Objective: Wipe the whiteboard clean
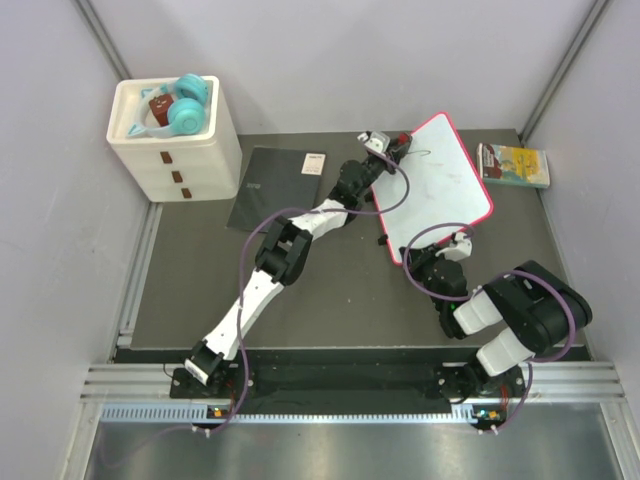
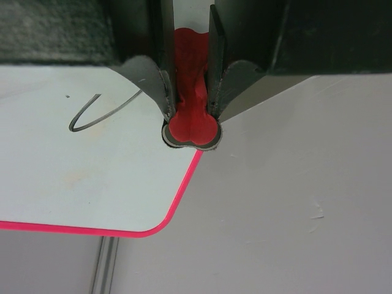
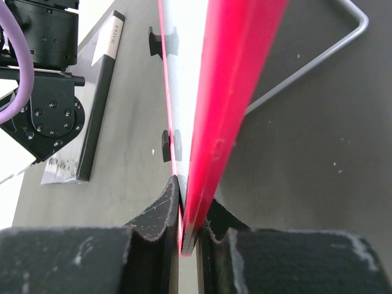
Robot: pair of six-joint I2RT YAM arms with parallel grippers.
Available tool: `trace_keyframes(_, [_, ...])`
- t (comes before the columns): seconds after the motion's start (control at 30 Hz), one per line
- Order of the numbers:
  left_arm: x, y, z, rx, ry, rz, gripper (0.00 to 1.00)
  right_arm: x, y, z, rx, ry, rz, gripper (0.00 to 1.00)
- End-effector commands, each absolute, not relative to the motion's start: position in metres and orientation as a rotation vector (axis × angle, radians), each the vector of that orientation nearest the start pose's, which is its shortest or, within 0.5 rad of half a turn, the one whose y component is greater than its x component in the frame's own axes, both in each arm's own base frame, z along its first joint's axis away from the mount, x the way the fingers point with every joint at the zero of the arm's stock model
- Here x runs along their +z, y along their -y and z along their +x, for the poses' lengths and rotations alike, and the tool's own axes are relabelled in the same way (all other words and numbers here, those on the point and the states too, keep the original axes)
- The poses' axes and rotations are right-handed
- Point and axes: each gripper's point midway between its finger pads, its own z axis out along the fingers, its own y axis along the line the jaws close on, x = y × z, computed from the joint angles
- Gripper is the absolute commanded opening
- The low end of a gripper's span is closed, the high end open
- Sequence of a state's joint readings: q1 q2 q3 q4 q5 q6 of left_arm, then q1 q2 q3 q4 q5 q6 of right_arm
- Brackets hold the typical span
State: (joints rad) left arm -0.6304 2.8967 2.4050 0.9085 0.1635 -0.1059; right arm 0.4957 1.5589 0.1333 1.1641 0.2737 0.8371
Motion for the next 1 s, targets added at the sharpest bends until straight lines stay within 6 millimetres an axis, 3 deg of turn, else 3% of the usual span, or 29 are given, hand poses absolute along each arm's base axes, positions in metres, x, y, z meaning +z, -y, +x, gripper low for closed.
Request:
trace_keyframes(0.0, [0.19, 0.492, 0.583, -0.803, -1.048, 0.46, 0.0, -0.058, -0.153, 0.221, 0.548, -2.361, 0.238, 0.0])
trace_keyframes(0.23, [0.239, 0.493, 0.571, -0.821, -0.922, 0.429, 0.0, -0.058, -0.154, 0.22, 0.55, -2.364, 0.234, 0.0])
trace_keyframes(0.43, [0.263, 0.523, 0.533, -0.905, -0.848, 0.5, 0.0, -0.058, -0.154, 0.222, 0.548, -2.363, 0.234, 0.0])
trace_keyframes(0.6, [0.271, 0.553, 0.498, -0.919, -0.794, 0.575, 0.0, -0.059, -0.154, 0.221, 0.547, -2.365, 0.234, 0.0])
trace_keyframes(0.8, [0.291, 0.54, 0.511, -0.835, -0.78, 0.485, 0.01, -0.059, -0.154, 0.22, 0.546, -2.366, 0.233, 0.0])
trace_keyframes(0.97, [0.28, 0.526, 0.532, -0.764, -0.81, 0.46, 0.03, -0.059, -0.155, 0.221, 0.546, -2.366, 0.23, 0.0])
